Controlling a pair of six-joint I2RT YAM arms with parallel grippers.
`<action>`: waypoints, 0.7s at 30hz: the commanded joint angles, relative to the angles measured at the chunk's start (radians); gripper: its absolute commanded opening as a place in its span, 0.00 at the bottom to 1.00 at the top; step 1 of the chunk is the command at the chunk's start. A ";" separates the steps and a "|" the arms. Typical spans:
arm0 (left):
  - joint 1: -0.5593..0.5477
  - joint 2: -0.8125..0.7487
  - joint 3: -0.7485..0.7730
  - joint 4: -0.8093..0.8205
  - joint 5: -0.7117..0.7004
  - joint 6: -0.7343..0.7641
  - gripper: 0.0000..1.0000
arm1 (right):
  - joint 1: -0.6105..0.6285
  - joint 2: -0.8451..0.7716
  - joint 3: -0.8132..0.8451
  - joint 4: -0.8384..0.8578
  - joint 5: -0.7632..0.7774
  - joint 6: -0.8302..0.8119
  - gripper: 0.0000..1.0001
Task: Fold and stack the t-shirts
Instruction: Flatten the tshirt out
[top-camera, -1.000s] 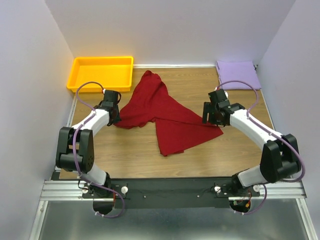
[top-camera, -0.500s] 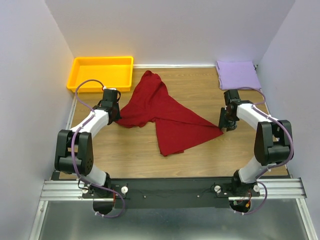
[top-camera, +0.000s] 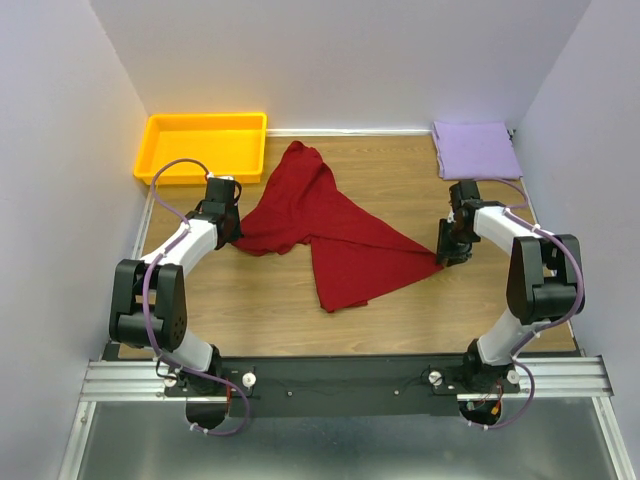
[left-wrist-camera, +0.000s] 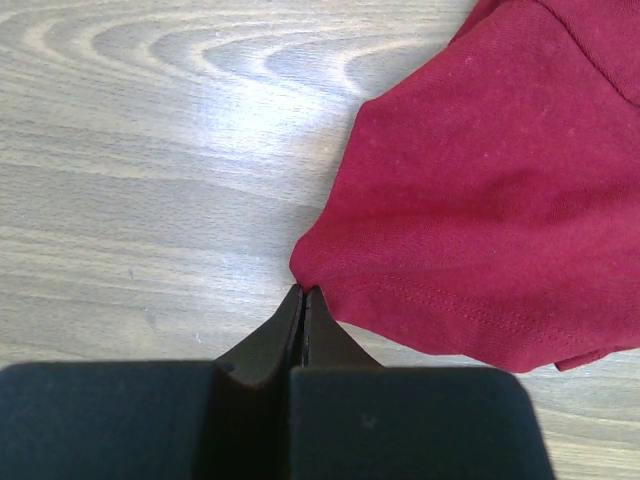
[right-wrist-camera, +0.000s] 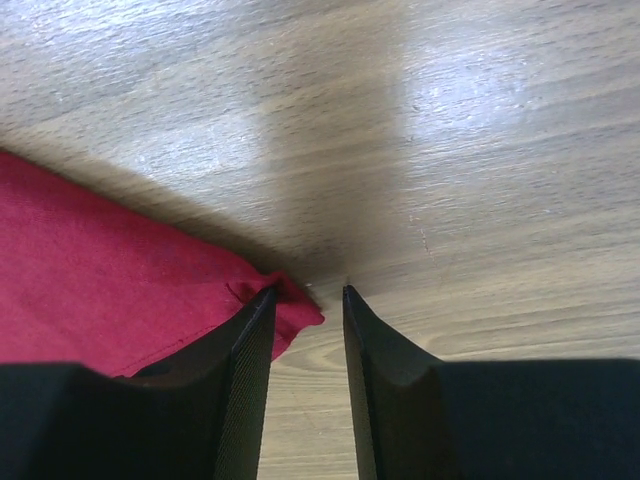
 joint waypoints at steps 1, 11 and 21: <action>0.005 -0.007 -0.001 0.017 0.022 0.013 0.00 | -0.003 0.012 -0.020 0.003 -0.039 -0.021 0.41; 0.004 -0.001 0.004 0.017 0.020 0.016 0.00 | -0.005 -0.112 0.012 -0.001 -0.018 0.003 0.43; 0.004 -0.001 0.004 0.014 0.019 0.015 0.00 | -0.005 -0.058 -0.032 -0.011 -0.018 0.031 0.43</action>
